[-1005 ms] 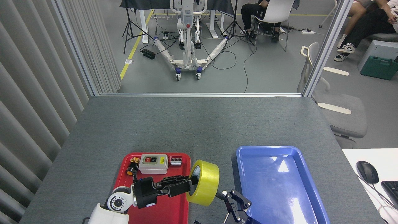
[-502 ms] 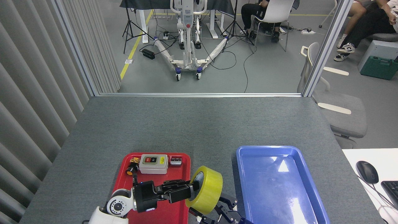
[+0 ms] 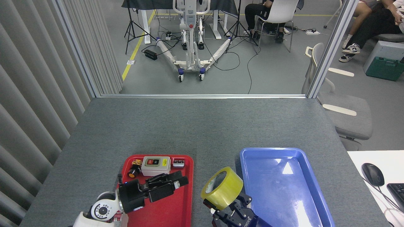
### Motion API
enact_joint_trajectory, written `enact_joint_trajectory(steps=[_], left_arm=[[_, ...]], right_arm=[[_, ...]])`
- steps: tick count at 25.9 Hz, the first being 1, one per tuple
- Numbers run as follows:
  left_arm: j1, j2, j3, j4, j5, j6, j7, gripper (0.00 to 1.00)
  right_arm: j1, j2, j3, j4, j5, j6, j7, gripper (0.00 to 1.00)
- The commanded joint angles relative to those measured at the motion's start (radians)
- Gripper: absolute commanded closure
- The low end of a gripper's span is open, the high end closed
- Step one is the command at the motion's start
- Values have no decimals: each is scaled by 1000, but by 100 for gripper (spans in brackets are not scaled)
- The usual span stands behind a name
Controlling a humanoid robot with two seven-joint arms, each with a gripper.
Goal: Place and move tape with both arms
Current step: 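Carry the tape with the right gripper onto the blue tray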
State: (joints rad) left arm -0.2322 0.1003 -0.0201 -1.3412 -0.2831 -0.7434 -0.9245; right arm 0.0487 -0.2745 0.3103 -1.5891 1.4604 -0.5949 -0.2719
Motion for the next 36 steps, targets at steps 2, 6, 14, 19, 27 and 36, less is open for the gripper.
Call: enact_joint_trajectory(steps=[2,6,14,19,27,36], left_arm=[[113,101,2,-108,-148,61,438,0],[223,84,-1,-228,-648,283,774,0],[267,24,-43,-277,-1121,507,809,0],[272,27,32,-273,-1117,506,819,0],[294,30,71,-317,-1111,481,832,0],[294,30,94,-323,-1105,464,883,0]], right_arm=[[22,-6,-120,-5,-15,75,6,100],[20,-37,-194,-15,-15,99,192,100],[-49,-34,-218,-32,-34,461,707,100],[-110,-35,-220,-22,-129,558,1059,100],[-130,-34,-229,-19,-195,600,1226,94],[-127,-40,-260,-17,-195,722,1178,0]])
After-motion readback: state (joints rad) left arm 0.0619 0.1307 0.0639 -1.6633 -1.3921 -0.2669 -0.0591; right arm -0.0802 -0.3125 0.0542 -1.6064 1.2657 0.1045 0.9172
